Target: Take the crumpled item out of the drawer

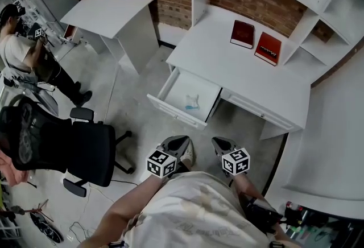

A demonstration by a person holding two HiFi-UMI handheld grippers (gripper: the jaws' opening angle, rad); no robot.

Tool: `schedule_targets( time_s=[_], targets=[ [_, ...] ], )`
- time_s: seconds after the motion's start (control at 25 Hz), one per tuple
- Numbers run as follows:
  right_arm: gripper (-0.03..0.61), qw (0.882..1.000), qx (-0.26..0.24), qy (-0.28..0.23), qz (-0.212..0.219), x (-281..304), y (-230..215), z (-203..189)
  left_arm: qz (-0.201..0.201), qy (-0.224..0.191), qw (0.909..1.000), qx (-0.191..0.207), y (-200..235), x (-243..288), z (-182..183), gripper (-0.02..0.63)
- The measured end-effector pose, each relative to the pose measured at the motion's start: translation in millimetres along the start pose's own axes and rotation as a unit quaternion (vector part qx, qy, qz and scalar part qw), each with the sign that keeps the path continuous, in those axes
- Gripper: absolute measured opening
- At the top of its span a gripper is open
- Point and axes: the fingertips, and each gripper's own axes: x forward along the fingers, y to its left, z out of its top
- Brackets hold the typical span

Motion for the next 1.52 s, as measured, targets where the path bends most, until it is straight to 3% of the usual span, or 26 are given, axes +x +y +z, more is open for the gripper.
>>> schedule_targets(
  time_s=[1.04, 1.52],
  targets=[
    [0.028, 1.0, -0.002, 0.025, 0.002, 86.8, -75.0, 78.3, -0.037, 0.006, 0.9993, -0.003, 99.2, 101.7, 81.8, 0.02],
    [0.028, 0.999, 0.007, 0.036, -0.039, 108.0, -104.6, 97.9, -0.049, -0.009, 0.9987, -0.003, 134.4, 120.8, 110.5, 0.02]
  ],
)
